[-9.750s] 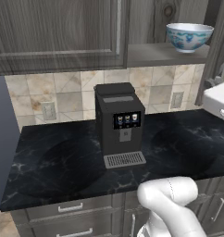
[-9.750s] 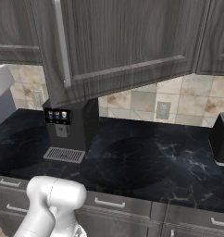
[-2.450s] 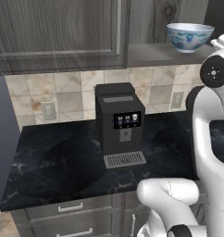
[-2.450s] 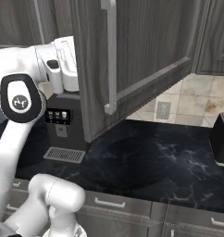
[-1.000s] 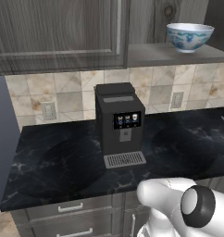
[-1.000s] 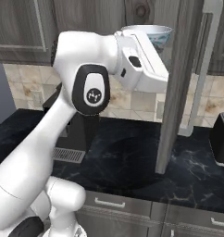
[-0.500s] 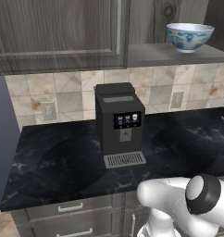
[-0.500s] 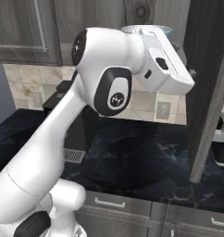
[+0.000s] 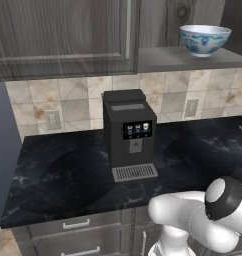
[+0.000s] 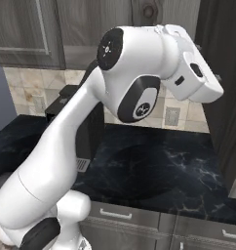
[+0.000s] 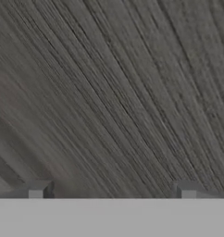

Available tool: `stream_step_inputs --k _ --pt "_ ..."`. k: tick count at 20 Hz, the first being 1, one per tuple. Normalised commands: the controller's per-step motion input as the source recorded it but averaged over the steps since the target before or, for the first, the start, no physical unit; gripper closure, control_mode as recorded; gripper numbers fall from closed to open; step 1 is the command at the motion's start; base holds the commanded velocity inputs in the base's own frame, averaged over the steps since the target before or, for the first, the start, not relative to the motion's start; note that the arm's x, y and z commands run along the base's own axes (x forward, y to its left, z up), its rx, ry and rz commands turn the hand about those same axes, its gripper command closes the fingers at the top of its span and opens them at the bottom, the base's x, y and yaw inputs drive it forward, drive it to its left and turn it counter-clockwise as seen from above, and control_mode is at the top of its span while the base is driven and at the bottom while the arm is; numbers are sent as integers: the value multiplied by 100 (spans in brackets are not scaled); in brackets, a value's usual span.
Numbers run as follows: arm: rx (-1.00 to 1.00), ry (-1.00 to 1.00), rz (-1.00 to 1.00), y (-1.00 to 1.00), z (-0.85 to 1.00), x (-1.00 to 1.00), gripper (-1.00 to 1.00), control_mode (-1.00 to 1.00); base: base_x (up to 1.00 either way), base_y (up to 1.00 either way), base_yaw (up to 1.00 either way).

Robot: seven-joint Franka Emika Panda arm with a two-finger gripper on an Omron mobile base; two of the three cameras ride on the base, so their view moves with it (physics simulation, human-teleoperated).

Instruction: Move the bowls from the cabinet to the plates on the dining table.

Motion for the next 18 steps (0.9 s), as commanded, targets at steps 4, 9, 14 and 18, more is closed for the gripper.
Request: stream_step_inputs --k 4,9,14,18 --pt "6 -2 9 -23 0 6 -100 -100 0 0 0" --pt "3 1 6 -15 -4 19 -100 -100 0 0 0" --pt "0 0 2 -1 -2 17 -100 -100 0 0 0" --pt "-3 -3 3 15 0 -6 -100 -100 0 0 0"
